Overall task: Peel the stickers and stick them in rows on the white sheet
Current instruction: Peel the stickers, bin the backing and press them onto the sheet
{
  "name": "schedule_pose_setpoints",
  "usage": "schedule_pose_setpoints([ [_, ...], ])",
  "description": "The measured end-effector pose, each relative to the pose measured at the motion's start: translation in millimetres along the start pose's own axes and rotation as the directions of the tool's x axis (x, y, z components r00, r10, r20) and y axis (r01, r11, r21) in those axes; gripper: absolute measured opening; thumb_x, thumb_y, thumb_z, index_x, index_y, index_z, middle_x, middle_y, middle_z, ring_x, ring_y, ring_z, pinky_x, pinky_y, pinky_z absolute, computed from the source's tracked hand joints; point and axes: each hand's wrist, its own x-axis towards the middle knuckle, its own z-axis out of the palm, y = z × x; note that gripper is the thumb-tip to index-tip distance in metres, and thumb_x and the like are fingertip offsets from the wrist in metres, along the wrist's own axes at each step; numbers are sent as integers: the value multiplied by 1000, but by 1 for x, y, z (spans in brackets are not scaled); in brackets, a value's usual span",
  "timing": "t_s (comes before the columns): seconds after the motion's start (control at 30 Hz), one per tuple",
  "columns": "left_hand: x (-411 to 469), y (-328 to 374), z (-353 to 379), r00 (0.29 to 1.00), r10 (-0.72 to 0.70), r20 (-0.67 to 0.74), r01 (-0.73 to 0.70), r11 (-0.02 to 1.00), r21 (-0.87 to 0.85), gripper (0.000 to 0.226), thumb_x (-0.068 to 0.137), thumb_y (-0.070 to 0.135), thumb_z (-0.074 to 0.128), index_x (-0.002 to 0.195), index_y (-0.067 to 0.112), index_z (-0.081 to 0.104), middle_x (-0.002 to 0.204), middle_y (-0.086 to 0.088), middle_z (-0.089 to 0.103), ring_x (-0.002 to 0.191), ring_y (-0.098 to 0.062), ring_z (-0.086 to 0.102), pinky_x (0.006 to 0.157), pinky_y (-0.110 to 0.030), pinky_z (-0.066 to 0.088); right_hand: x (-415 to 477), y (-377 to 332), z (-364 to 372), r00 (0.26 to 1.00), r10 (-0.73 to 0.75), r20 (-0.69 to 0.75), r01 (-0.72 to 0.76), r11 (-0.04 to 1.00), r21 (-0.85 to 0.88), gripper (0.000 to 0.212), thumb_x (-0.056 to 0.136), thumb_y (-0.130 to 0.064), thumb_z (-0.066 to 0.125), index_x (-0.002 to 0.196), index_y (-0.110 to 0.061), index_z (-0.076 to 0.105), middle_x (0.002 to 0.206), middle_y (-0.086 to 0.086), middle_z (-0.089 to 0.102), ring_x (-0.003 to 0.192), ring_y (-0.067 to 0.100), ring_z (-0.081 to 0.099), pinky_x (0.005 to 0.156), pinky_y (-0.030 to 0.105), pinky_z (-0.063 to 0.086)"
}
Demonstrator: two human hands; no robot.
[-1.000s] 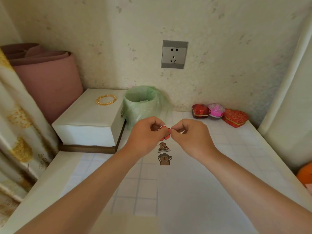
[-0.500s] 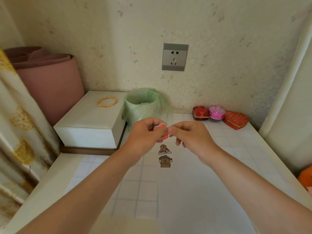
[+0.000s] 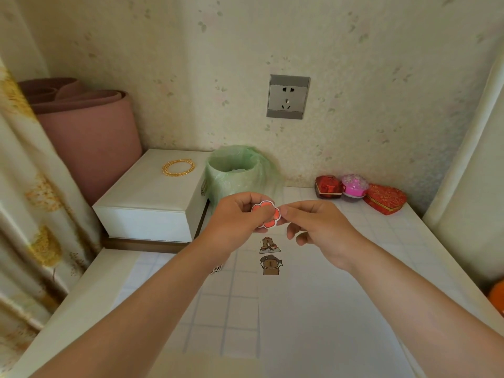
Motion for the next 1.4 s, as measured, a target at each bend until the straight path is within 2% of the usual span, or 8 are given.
schedule_pose_setpoints([
  [0.17, -2, -1, 4, 1000, -9, -4, 9, 1000, -6, 6, 89, 6, 69, 94, 6, 73, 77, -5, 71, 67, -10, 68, 67, -24, 59, -3, -1, 6, 992, -104, -77, 91, 982, -164, 10, 89, -15, 70, 84, -12, 78, 76, 1, 75, 57, 10, 58, 51, 21, 40],
  [0.3, -3, -1, 6, 1000, 0, -2, 0, 1000, -29, 5, 89, 4, 69, 94, 4, 72, 73, -5, 72, 65, -11, 67, 69, -26, 61, -2, 2, 11, 973, -171, -154, 122, 952, -280, 16, 90, -13, 65, 80, -9, 77, 51, -8, 61, 43, 2, 50, 45, 10, 35],
  [0.4, -2, -1, 6, 999, 1, -39, -2, 1000, -26, 5, 89, 4, 69, 91, 8, 72, 70, -1, 72, 66, -10, 67, 68, -25, 60, -2, 2, 13, 976, -163, -145, 123, 960, -251, 15, 92, -17, 65, 84, -12, 77, 67, -5, 72, 50, 7, 55, 49, 16, 38],
  [0.47, -2, -1, 4, 999, -11, -51, 9, 999, -43, 5, 88, 6, 70, 92, 8, 72, 71, -1, 72, 68, -10, 67, 70, -25, 60, -2, 0, 11, 989, -95, -115, 81, 990, -118, 15, 94, -18, 65, 88, -12, 78, 80, -1, 76, 56, 13, 57, 50, 24, 40],
  [0.6, -2, 0, 2, 999, -19, -35, 17, 999, -49, 9, 87, 7, 71, 96, 6, 72, 74, -4, 72, 69, -10, 68, 71, -25, 60, -3, -1, 8, 999, 12, -42, -11, 1000, 13, 15, 95, -20, 65, 91, -12, 77, 83, 1, 75, 57, 14, 57, 53, 27, 41],
  [1.0, -3, -3, 3, 999, 51, 0, -51, 995, 81, 9, 87, 1, 70, 87, 10, 73, 71, 2, 72, 65, -9, 67, 67, -25, 59, -2, -1, 5, 982, -181, -57, 145, 912, -384, 19, 92, -14, 64, 77, -17, 76, 68, -6, 71, 54, 7, 57, 48, 11, 37],
  [1.13, -2, -1, 1, 998, 48, 27, -50, 996, 80, 8, 87, 2, 69, 87, 9, 74, 73, 0, 72, 66, -9, 67, 68, -26, 59, -2, -3, 2, 981, -188, -54, 156, 918, -365, 16, 92, -15, 66, 80, -15, 76, 63, -12, 69, 49, 3, 54, 47, 11, 36],
  [1.4, -3, -1, 2, 998, 52, 17, -53, 997, 62, 7, 88, 3, 70, 89, 9, 73, 73, 0, 73, 68, -9, 68, 69, -26, 60, -2, 1, 1, 981, -185, -49, 161, 936, -313, 14, 94, -16, 65, 85, -15, 76, 76, -3, 74, 52, 7, 56, 47, 13, 39],
])
